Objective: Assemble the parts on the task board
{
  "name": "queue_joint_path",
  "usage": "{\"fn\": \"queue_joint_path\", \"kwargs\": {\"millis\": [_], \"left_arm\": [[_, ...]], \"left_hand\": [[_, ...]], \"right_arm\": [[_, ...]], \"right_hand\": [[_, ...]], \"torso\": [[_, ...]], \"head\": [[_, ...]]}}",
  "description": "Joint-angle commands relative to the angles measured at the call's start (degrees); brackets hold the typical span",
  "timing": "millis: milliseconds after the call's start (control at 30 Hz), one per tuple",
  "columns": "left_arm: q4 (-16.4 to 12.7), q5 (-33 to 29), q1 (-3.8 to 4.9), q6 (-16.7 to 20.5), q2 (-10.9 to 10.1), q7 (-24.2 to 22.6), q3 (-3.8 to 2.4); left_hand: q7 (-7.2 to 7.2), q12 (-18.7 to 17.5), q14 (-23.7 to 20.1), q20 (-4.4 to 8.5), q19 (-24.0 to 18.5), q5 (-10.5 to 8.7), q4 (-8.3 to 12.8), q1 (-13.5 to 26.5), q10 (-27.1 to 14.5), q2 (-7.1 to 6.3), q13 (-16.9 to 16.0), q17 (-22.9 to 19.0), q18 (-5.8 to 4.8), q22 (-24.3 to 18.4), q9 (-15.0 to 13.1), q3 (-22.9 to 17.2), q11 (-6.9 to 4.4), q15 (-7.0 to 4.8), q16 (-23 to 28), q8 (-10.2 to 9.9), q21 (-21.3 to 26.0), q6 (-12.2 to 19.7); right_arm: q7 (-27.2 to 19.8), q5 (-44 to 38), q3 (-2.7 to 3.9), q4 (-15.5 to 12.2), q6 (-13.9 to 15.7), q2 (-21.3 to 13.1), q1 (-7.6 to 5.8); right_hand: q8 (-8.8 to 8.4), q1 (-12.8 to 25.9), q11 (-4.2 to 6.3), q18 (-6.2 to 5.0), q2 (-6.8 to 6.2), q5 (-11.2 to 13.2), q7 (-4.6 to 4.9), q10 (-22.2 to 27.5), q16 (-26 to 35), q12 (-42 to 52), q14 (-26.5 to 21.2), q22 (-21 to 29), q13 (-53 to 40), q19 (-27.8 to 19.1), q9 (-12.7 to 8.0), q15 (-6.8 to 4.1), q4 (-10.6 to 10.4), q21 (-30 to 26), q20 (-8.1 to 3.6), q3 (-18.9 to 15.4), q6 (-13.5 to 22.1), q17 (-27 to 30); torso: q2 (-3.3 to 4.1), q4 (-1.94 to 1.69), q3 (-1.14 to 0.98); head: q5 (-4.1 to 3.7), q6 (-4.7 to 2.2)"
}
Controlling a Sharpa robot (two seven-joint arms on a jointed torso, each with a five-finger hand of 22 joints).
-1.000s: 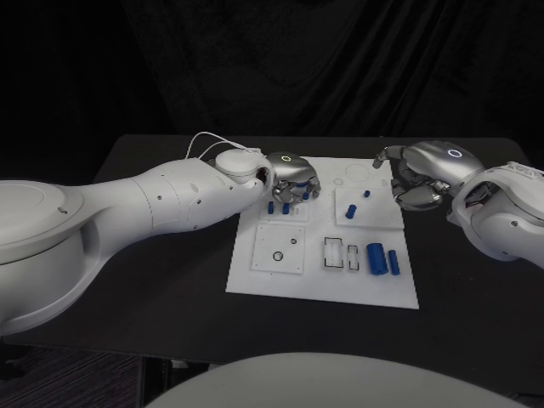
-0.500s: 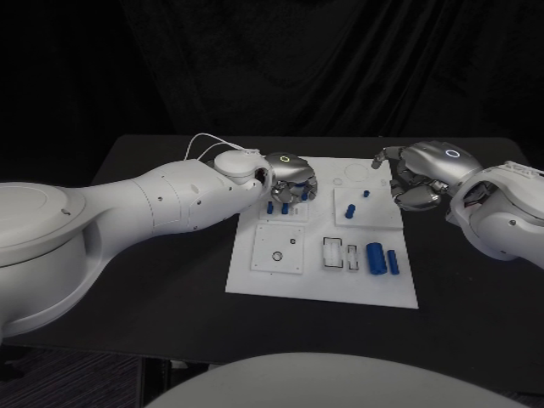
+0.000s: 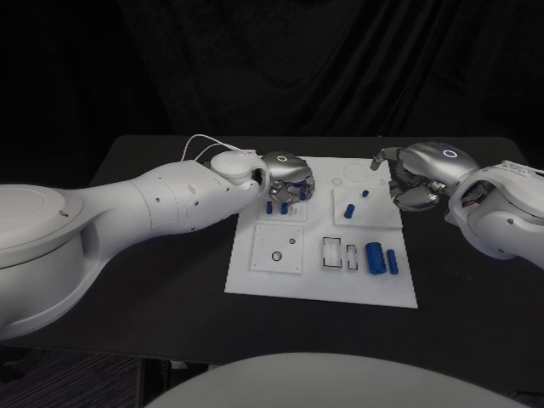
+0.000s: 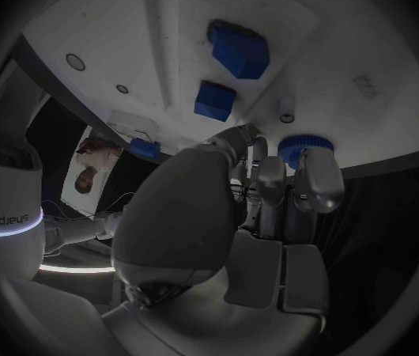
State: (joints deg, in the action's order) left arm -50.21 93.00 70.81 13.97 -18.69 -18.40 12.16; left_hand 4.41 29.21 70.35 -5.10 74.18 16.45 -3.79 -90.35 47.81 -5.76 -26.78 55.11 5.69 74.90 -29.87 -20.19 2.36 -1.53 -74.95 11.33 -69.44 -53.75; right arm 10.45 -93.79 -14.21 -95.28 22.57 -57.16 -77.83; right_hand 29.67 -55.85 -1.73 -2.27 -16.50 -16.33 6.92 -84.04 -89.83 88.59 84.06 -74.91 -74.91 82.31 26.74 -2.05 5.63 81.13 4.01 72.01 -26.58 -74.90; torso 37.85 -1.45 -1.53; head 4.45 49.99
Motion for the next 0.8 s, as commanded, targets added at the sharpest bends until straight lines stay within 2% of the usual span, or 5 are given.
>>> {"fn": "queue_joint_path", "kwargs": {"millis": [33,333,500,667,800], "left_arm": [[-0.2,0.1,-0.14,1.4,-0.2,-1.5,-0.06],[-1.0,0.1,-0.14,3.4,-1.4,-1.8,-0.06],[-2.3,0.1,0.12,5.1,-2.8,-1.7,-0.06],[-5.1,0.1,1.43,7.1,-5.0,-1.0,-0.05],[-7.9,0.1,2.62,8.1,-7.5,-0.5,-0.05]], "left_hand": [[0.0,0.4,0.5,0.04,0.4,0.21,0.2,0.3,0.6,0.35,-0.2,0.1,-0.47,8.3,-0.3,-0.3,-0.08,-0.11,-0.2,0.5,-0.2,-0.8],[0.07,0.6,0.9,0.22,0.8,0.36,0.2,0.6,1.7,0.42,-0.3,0.2,-0.59,8.4,-0.6,-0.2,-0.22,-0.25,-0.2,0.7,-0.7,-1.6],[0.19,0.4,1.2,0.3,1.2,0.52,0.3,0.9,2.0,0.18,-0.1,0.4,-0.67,8.5,-0.7,-0.2,-0.2,-0.31,-0.3,0.7,-1.0,-1.9],[0.19,0.1,1.5,0.35,1.4,0.6,0.3,1.0,2.1,-0.11,0.0,0.5,-0.72,8.6,-0.7,-0.2,-0.21,-0.34,-0.4,0.5,-1.2,-1.9],[0.15,-0.1,1.8,0.39,1.6,0.6,0.3,1.2,2.4,-0.3,0.2,0.7,-0.77,8.6,-0.6,-0.2,-0.23,-0.35,-0.5,0.3,-1.3,-1.9]], "right_arm": [[1.4,0.3,0.04,0.0,-1.0,0.0,0.05],[1.6,0.4,0.04,0.1,-1.4,0.0,0.06],[1.8,0.4,0.04,0.1,-1.6,-0.1,0.07],[1.9,0.4,0.04,0.1,-2.0,-0.4,0.07],[2.0,0.4,0.04,0.2,-2.2,-0.6,0.08]], "right_hand": [[0.39,0.4,0.37,-0.73,0.32,0.0,0.05,-3.2,0.2,-0.2,5.7,-11.2,-12.8,-0.3,0.0,-0.28,0.2,-0.4,-0.08,0.2,0.3,-14.6],[0.44,0.3,0.37,-0.75,0.34,0.0,0.05,-3.1,0.2,-0.3,5.7,-11.2,-12.7,-0.4,0.0,-0.29,0.3,-0.4,-0.09,0.3,0.4,-14.6],[0.5,0.2,0.38,-0.77,0.39,0.0,0.03,-2.9,0.2,-0.4,5.6,-11.2,-12.6,-0.4,-0.1,-0.31,0.5,-0.4,-0.1,0.4,0.5,-14.5],[0.53,0.1,0.38,-0.79,0.41,0.0,0.03,-2.9,0.2,-0.4,5.6,-11.2,-12.6,-0.4,-0.1,-0.31,0.5,-0.4,-0.11,0.4,0.6,-14.5],[0.57,0.1,0.38,-0.78,0.4,0.1,0.04,-2.8,0.2,-0.5,5.6,-11.2,-12.5,-0.4,-0.1,-0.31,0.6,-0.4,-0.12,0.3,0.6,-14.5]], "torso": [[-0.01,-0.04,-0.01],[-0.09,-0.11,0.05],[-0.09,-0.17,0.05],[-0.1,-0.18,0.06],[-0.1,-0.18,0.04]], "head": [[0.07,0.01],[0.01,0.01],[0.13,0.01],[0.64,0.01],[0.54,0.01]]}}
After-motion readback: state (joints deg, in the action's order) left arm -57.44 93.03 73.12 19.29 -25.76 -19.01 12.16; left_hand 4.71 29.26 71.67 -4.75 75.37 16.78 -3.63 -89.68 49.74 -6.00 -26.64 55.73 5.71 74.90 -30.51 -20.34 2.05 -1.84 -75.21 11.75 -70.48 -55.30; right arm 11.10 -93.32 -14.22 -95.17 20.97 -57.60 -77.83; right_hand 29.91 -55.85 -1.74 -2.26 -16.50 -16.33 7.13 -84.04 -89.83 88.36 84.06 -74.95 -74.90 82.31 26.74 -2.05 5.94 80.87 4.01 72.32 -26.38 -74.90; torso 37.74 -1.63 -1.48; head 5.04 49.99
